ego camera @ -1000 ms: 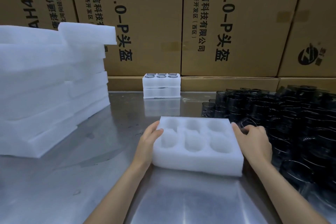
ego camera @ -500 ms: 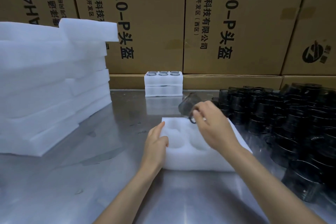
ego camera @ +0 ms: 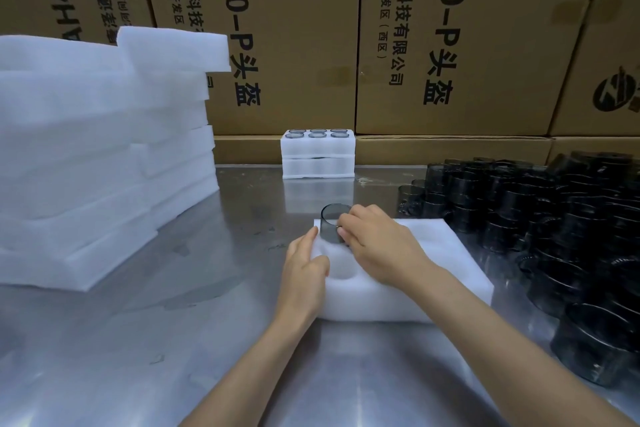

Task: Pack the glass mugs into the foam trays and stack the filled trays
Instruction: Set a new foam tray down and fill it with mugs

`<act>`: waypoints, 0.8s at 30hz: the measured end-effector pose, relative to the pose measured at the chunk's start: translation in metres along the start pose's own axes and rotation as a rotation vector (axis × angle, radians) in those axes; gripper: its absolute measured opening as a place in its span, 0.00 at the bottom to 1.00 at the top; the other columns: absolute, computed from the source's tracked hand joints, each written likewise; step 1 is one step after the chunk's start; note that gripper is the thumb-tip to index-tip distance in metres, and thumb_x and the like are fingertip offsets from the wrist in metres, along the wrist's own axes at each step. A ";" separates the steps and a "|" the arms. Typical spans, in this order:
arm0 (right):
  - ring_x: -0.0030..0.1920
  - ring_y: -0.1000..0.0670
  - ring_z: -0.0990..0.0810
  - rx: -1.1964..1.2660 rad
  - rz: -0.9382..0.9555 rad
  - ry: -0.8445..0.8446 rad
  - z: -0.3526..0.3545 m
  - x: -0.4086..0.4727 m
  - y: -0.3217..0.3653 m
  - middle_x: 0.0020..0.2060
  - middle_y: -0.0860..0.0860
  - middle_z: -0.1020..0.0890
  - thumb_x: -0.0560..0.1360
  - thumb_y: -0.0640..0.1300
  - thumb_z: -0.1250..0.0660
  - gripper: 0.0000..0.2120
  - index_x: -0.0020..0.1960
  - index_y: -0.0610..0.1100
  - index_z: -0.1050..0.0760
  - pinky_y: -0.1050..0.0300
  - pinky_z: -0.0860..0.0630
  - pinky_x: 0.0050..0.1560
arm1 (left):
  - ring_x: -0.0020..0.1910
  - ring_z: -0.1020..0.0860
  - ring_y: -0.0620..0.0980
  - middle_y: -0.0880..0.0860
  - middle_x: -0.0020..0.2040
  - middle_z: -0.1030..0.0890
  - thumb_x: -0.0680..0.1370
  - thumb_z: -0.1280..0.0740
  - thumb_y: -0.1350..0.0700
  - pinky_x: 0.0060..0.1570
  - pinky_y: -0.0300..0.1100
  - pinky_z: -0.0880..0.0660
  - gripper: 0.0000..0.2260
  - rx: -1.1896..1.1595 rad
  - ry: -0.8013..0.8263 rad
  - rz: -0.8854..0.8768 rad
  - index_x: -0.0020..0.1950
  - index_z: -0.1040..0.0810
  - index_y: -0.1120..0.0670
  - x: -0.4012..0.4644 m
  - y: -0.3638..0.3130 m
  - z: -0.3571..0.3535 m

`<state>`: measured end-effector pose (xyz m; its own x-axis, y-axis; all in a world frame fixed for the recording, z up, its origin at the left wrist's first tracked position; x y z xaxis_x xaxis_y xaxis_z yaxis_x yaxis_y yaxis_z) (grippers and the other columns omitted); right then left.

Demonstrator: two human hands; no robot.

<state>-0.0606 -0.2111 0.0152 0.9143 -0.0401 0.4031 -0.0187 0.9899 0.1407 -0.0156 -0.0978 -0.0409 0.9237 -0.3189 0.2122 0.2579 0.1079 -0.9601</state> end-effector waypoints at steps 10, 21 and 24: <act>0.63 0.57 0.38 0.161 0.007 -0.168 0.004 -0.004 -0.005 0.60 0.60 0.27 0.81 0.48 0.48 0.15 0.64 0.52 0.29 0.60 0.33 0.55 | 0.71 0.37 0.46 0.48 0.71 0.34 0.66 0.45 0.49 0.71 0.47 0.41 0.33 -0.002 0.117 -0.034 0.72 0.33 0.53 0.006 -0.014 0.013; 0.76 0.57 0.50 0.078 -0.127 0.251 -0.020 -0.003 -0.010 0.77 0.57 0.48 0.81 0.48 0.55 0.24 0.77 0.50 0.45 0.57 0.49 0.72 | 0.73 0.49 0.35 0.32 0.68 0.45 0.72 0.52 0.46 0.71 0.40 0.59 0.28 0.437 0.296 -0.258 0.73 0.38 0.44 0.005 -0.008 0.008; 0.75 0.57 0.49 0.108 -0.142 0.253 -0.019 -0.003 -0.011 0.76 0.58 0.47 0.81 0.50 0.55 0.23 0.76 0.52 0.43 0.56 0.47 0.71 | 0.73 0.47 0.35 0.31 0.68 0.43 0.72 0.52 0.45 0.72 0.43 0.59 0.28 0.431 0.295 -0.248 0.72 0.37 0.43 0.007 -0.008 0.007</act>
<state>-0.0549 -0.2195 -0.0049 0.9823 -0.1280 0.1366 0.0856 0.9561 0.2803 -0.0095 -0.0940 -0.0302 0.7185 -0.6263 0.3026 0.6061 0.3504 -0.7140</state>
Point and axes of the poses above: each hand's wrist, its own x-axis towards the middle knuckle, its own z-axis out of the back of the hand, y = z × x, the point moved 5 cm from there along x, towards the middle knuckle
